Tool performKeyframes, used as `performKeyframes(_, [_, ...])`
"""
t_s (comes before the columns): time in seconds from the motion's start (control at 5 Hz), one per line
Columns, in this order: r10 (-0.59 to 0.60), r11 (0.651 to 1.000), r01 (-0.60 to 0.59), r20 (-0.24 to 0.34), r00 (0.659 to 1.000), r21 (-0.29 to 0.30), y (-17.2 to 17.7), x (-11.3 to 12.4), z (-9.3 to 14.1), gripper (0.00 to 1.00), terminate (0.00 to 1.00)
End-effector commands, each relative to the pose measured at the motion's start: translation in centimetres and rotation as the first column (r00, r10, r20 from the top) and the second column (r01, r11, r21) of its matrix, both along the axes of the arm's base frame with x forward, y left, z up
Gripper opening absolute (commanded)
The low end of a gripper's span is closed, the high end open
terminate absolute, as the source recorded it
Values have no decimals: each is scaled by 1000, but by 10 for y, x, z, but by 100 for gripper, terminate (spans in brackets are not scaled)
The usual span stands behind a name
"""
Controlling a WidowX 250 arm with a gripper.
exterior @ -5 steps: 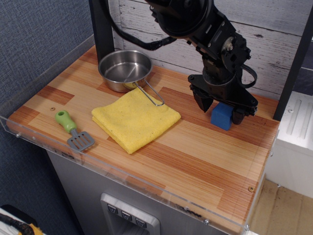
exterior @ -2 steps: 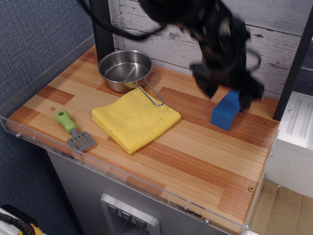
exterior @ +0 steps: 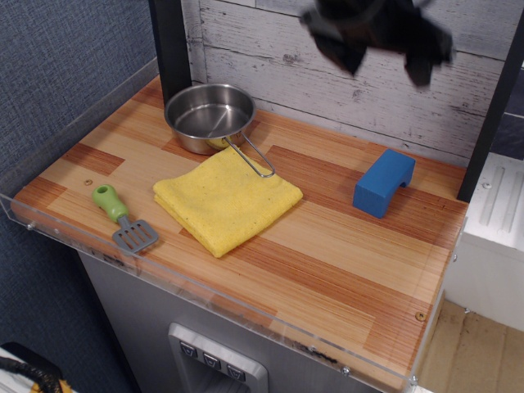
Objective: Move the blue object to the top right corner of the table.
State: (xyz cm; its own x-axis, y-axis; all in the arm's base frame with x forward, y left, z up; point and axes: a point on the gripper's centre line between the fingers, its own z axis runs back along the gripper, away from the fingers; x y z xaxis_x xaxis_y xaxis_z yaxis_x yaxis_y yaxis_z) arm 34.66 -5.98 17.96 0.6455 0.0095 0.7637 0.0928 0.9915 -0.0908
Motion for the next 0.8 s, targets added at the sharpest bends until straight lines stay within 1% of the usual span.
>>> performKeyframes(0.0, [64,998,-57,218,974,-39,29,-50,60,100,0])
performKeyframes(0.4, [64,998,-57,218,974,-39,29,-50,60,100,0])
performKeyframes(0.6, [64,998,-57,218,974,-39,29,-50,60,100,100])
